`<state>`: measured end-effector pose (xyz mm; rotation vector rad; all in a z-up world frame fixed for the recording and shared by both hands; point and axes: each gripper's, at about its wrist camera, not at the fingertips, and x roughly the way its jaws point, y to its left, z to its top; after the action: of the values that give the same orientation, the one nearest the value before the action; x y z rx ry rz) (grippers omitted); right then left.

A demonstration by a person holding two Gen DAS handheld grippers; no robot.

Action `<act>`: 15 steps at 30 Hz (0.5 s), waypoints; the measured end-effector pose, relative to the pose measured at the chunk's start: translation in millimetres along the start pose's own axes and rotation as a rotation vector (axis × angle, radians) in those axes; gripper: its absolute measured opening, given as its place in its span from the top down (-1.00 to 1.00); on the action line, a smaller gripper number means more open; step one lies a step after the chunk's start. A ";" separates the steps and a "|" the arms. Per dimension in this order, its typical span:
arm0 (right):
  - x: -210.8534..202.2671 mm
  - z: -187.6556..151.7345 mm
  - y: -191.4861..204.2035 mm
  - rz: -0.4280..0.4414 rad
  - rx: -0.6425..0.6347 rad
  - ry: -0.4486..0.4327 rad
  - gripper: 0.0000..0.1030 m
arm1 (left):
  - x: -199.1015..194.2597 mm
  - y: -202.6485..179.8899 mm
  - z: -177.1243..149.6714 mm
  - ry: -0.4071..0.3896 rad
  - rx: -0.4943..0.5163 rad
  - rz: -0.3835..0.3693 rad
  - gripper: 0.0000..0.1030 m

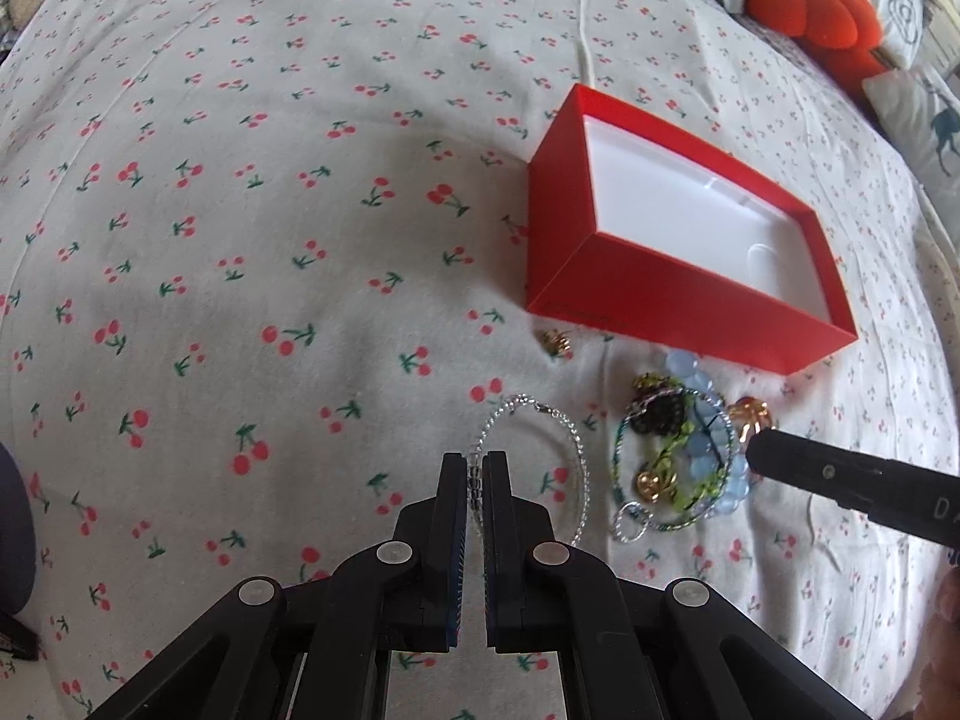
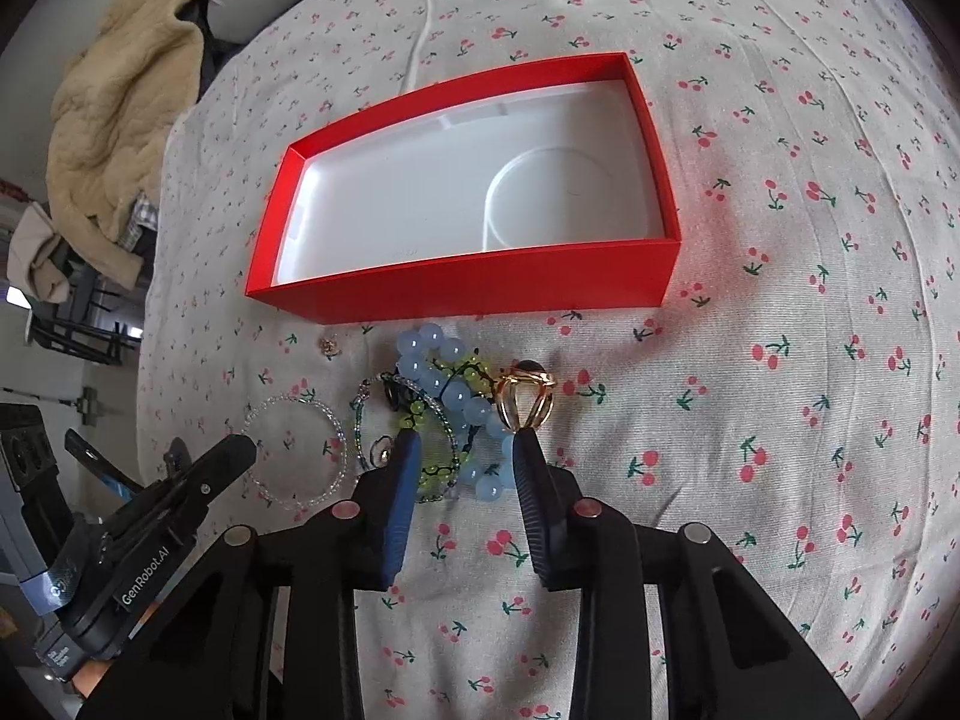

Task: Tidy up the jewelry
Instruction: 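Grasp the silver beaded bracelet with the left tool while the right tool grasps the green-dark beaded bracelet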

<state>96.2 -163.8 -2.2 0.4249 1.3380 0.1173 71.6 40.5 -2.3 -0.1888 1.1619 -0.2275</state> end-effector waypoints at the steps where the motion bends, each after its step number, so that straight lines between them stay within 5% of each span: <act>1: 2.4 0.3 1.0 0.007 0.001 0.005 0.45 | 0.2 1.5 -0.7 0.002 -0.001 0.002 1.00; 15: 29.6 6.1 12.8 -0.055 -0.006 0.020 0.83 | 9.8 9.6 -5.1 0.043 -0.022 0.026 1.00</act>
<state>111.0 -143.9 -23.7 0.3823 1.3681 0.0800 71.4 46.8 -15.4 -0.1887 1.2095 -0.1966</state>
